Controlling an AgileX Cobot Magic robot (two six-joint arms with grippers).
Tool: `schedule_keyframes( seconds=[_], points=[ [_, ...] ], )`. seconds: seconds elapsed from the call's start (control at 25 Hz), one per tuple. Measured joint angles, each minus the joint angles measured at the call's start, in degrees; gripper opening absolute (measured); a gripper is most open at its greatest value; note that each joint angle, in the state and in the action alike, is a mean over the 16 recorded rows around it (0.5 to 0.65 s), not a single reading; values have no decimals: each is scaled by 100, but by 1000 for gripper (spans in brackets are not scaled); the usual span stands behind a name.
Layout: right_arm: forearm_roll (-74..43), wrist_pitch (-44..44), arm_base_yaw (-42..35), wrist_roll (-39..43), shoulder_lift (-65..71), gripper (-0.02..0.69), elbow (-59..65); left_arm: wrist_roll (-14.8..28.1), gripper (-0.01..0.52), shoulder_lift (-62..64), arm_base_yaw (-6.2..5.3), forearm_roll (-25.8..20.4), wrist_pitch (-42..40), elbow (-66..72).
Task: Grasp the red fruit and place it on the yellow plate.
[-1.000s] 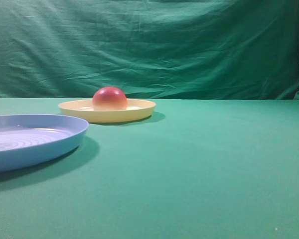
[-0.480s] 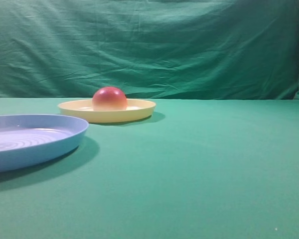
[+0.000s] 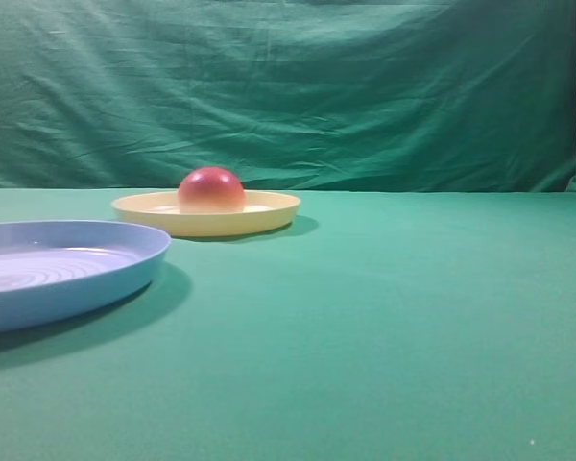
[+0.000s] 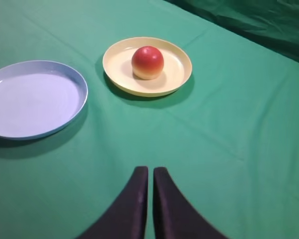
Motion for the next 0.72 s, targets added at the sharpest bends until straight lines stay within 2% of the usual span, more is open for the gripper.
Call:
schedule_keyframes(
  seconds=[0.36,0.72],
  points=[
    [147,-49,-1337,5,-1557,0,1230,0,157,0,0,0,0,0],
    [131,39,-1711,-13,-2070,0,1695,0,157,0,0,0,0,0]
  ],
)
